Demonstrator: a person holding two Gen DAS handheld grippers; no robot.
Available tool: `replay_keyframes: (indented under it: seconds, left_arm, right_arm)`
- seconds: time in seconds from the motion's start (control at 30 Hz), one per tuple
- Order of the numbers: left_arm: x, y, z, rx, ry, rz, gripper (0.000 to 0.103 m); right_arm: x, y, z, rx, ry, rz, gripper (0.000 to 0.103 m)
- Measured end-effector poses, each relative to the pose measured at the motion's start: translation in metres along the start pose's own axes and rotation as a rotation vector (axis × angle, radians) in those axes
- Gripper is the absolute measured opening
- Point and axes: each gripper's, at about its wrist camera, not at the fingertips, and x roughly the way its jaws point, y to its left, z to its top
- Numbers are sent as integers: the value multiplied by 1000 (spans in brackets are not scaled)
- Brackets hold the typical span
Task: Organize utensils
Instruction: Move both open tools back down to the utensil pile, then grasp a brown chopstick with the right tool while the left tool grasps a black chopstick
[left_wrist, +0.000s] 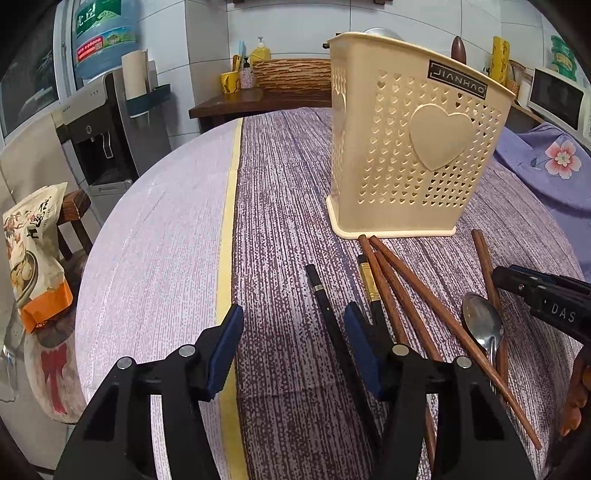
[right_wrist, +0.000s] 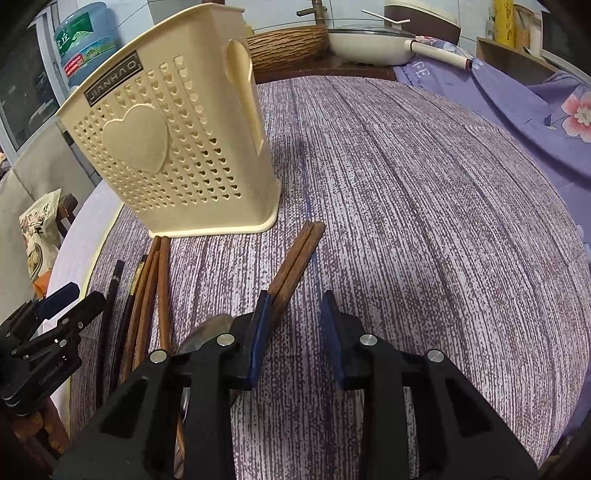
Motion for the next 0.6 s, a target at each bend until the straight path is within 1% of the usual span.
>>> replay_keyframes:
  seconds: [0.2, 0.33, 0.47, 0.6]
  left_arm:
    - [5, -3, 4, 7, 14, -3, 53]
    - [9, -3, 5, 0, 24, -3, 51]
    - [13, -2, 6, -8, 40, -5, 51]
    - [19, -1, 7, -13, 56, -8, 51]
  right_arm:
    - [5, -4, 9, 38, -1, 1, 24]
    - [9, 0, 15, 31, -3, -15, 17]
    - [15, -3, 26, 62, 2, -19, 15]
    - [18, 0, 33, 63, 19, -15, 14]
